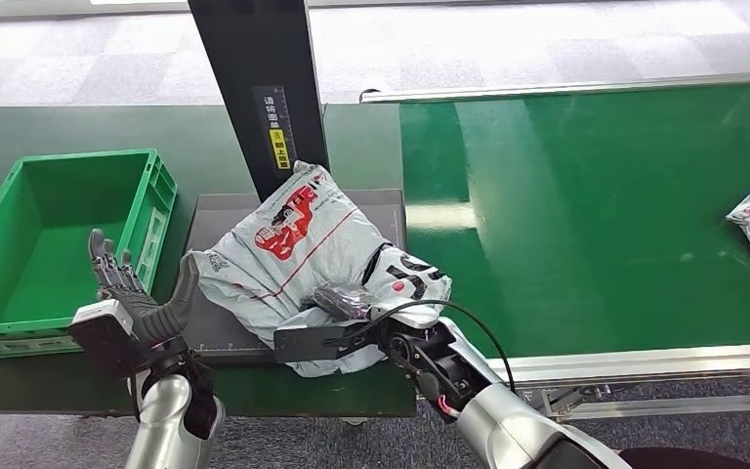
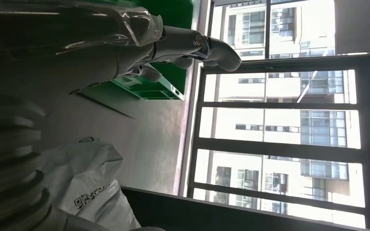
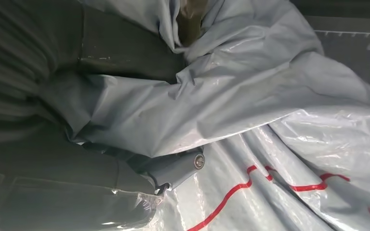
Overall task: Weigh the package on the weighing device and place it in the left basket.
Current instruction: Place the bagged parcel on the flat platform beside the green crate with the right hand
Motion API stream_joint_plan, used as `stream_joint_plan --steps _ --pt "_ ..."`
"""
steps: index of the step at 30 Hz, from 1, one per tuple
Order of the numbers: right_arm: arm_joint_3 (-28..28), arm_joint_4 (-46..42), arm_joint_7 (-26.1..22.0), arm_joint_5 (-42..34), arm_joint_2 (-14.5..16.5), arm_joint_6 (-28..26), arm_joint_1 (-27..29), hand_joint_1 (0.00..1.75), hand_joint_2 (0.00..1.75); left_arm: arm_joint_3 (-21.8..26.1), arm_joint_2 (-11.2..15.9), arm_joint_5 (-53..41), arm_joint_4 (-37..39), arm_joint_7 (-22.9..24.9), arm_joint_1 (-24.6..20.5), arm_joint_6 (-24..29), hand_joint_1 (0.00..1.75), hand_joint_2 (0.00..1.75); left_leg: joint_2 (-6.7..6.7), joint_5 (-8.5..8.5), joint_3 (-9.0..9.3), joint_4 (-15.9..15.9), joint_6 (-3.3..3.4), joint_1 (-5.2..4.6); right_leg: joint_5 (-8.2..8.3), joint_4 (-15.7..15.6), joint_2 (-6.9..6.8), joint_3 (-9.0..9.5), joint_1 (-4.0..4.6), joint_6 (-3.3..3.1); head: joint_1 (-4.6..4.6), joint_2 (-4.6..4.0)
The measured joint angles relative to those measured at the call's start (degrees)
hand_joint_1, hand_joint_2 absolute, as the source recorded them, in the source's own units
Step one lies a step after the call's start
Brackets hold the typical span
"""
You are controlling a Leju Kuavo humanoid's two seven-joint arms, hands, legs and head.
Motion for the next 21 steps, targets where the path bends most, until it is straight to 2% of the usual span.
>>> stream_joint_plan --steps 15,21 --pt "2.0 4.8 0.3 0.1 1.1 -0.1 -2.6 1.75 1.75 0.0 -0.2 0.0 0.0 0.0 0.0 0.0 0.00 1.75 0.00 0.00 0.28 0.0 0.00 0.00 0.00 0.0 0.00 0.26 0.00 0.00 0.00 0.00" --pt "2.2 5.5 1.9 -0.2 1.2 0.6 -2.9 1.75 1.75 0.0 -0.2 0.0 0.0 0.1 0.0 0.0 0.00 1.75 0.00 0.00 0.32 0.0 0.00 0.00 0.00 0.0 0.00 0.29 -0.01 0.00 -0.02 0.00"
